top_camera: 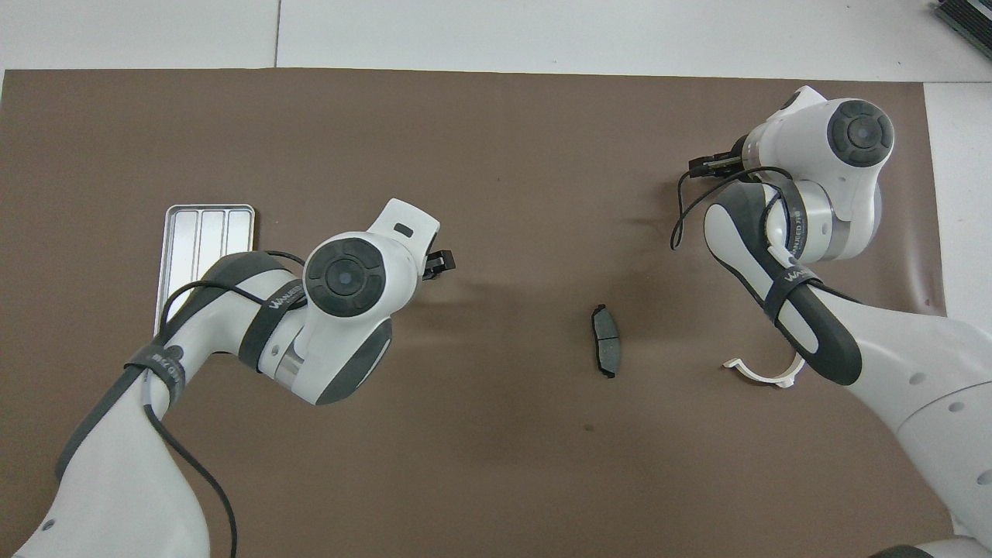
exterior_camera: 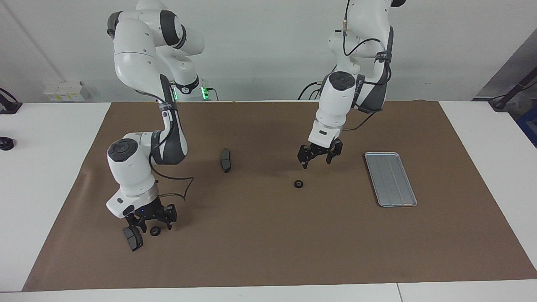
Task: Pick bearing gear from pile to tray
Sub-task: 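Reach the left gripper to the gear while the right gripper withdraws, then grasp the black gear with the left gripper and lift it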
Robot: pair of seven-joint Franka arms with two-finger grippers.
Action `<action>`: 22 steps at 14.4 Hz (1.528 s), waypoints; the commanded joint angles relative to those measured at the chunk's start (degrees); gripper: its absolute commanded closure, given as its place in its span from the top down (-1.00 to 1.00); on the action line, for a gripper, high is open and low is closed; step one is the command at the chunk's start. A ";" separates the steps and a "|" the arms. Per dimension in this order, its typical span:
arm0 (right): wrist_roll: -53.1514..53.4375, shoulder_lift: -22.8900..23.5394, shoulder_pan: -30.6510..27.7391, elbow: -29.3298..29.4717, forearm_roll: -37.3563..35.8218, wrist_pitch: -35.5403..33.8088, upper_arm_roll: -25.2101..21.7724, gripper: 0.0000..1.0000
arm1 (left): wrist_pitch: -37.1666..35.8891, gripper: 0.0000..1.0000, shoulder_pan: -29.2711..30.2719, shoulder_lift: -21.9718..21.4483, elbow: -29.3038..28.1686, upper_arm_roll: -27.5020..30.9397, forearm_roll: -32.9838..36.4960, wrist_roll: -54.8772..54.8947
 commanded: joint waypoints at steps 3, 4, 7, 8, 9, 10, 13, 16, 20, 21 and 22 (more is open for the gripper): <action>-4.20 0.08 -1.45 -1.14 -0.21 0.69 0.40 0.52 | 4.29 1.00 -1.73 4.76 2.34 1.07 3.87 -5.04; -5.70 0.17 -1.97 -1.14 -0.12 0.69 0.40 0.52 | 4.84 1.00 -1.73 5.29 2.34 1.07 3.87 -5.92; -6.15 0.17 -2.42 -1.23 -0.21 1.30 0.40 0.52 | 5.28 0.53 -1.82 5.56 2.07 0.98 3.96 -6.10; -6.06 0.25 -2.51 -1.23 -0.03 1.39 0.48 0.52 | 5.80 0.44 -1.82 5.64 2.07 0.98 3.96 -6.10; -6.06 0.26 -2.51 -1.23 0.32 1.57 0.48 0.52 | 5.89 0.40 -1.82 6.08 2.07 0.98 3.96 -6.10; -5.98 0.34 -2.51 -1.40 0.67 2.53 0.48 0.49 | 6.07 0.36 -1.82 6.17 2.07 0.98 3.96 -6.10; -5.98 0.34 -2.59 -2.20 0.67 3.50 0.48 0.29 | 6.95 0.32 -2.61 7.13 2.25 1.07 4.05 -6.10; -5.98 0.34 -2.95 -2.37 0.76 3.94 0.48 0.08 | 6.95 -0.10 -2.61 7.23 2.34 1.16 4.05 -6.10; -5.80 0.34 -2.95 -2.46 0.85 3.85 0.48 -0.49 | 6.78 -1.00 -2.26 7.23 2.60 1.07 5.27 -5.40; -5.71 0.34 -2.95 -2.46 0.94 3.85 0.48 -0.58 | 5.47 -1.00 -1.83 7.23 4.17 1.07 5.36 -5.14; -5.71 0.34 -2.95 -2.37 0.94 3.85 0.48 -0.67 | 2.93 -1.00 -1.56 7.14 6.10 1.07 5.36 -4.88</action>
